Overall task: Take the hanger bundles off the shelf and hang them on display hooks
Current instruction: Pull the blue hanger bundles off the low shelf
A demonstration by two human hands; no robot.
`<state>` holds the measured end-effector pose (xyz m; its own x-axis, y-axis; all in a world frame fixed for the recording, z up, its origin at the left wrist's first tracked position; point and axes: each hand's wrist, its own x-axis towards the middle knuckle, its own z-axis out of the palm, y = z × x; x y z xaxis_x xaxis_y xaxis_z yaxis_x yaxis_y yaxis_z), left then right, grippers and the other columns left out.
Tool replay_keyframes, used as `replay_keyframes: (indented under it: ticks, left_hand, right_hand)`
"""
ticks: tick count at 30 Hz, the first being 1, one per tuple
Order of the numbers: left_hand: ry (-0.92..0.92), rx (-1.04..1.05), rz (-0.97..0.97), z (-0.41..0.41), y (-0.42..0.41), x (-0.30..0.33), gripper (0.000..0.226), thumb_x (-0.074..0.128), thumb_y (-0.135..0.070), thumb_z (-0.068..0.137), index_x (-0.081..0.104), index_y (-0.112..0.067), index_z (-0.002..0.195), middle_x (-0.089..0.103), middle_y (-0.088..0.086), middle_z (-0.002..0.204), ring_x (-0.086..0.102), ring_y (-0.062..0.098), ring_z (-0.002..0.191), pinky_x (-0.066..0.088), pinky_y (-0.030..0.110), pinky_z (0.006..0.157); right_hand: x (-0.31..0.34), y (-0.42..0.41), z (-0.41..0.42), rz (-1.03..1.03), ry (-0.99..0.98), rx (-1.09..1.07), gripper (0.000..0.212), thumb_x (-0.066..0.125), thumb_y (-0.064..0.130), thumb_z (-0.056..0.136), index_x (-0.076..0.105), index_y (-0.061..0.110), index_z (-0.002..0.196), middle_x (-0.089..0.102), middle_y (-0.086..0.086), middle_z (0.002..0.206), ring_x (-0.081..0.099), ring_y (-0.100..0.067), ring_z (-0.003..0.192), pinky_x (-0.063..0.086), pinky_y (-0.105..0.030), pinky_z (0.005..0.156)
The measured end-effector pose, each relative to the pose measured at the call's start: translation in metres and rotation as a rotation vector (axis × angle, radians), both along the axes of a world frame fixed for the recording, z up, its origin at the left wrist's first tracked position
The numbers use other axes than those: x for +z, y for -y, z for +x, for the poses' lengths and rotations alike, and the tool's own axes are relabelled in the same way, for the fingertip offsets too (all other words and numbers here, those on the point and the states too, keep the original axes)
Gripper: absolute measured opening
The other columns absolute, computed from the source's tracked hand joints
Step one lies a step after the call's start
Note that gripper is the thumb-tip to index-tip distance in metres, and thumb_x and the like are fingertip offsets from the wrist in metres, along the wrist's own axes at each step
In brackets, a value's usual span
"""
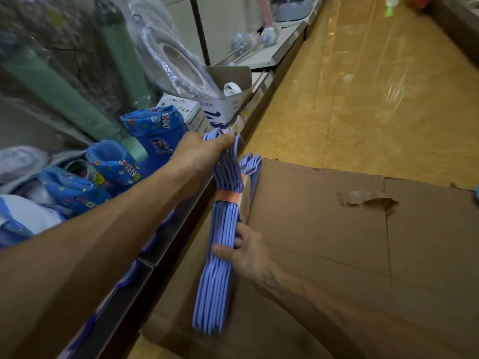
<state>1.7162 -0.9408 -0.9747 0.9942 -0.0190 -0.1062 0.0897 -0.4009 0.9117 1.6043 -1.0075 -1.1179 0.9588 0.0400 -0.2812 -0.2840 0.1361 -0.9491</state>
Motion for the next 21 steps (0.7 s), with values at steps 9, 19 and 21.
replay_keyframes:
  ticks: [9,19,21]
  left_hand:
    - [0.193,0.068,0.258,0.027,-0.044,-0.032,0.041,0.053,-0.019,0.099,0.046,-0.018,0.139,0.051,0.005,0.134,0.055,0.023,0.114,0.051,0.037,0.097]
    - [0.269,-0.072,0.622,0.019,-0.052,-0.028,0.046,0.050,-0.007,0.095,0.044,-0.011,0.140,0.022,0.014,0.153,0.039,0.035,0.131,0.036,0.040,0.108]
    - [0.327,-0.083,0.664,0.014,-0.050,-0.025,0.048,0.050,-0.008,0.094,0.042,-0.010,0.141,0.016,0.014,0.156,0.032,0.036,0.139,0.033,0.044,0.114]
  right_hand:
    - [-0.037,-0.048,0.039,-0.116,-0.036,-0.045,0.032,0.071,0.004,0.090,0.056,0.017,0.114,0.069,-0.007,0.112,0.068,-0.024,0.099,0.060,-0.038,0.084]
    - [-0.028,-0.039,0.051,-0.367,-0.022,0.099,0.027,0.073,0.033,0.089,0.060,0.019,0.108,0.070,-0.001,0.099,0.067,-0.020,0.093,0.058,-0.036,0.077]
    - [-0.020,-0.023,0.047,-0.429,-0.029,0.088,0.025,0.068,0.037,0.093,0.060,0.016,0.103,0.068,-0.003,0.099,0.065,-0.018,0.091,0.051,-0.026,0.063]
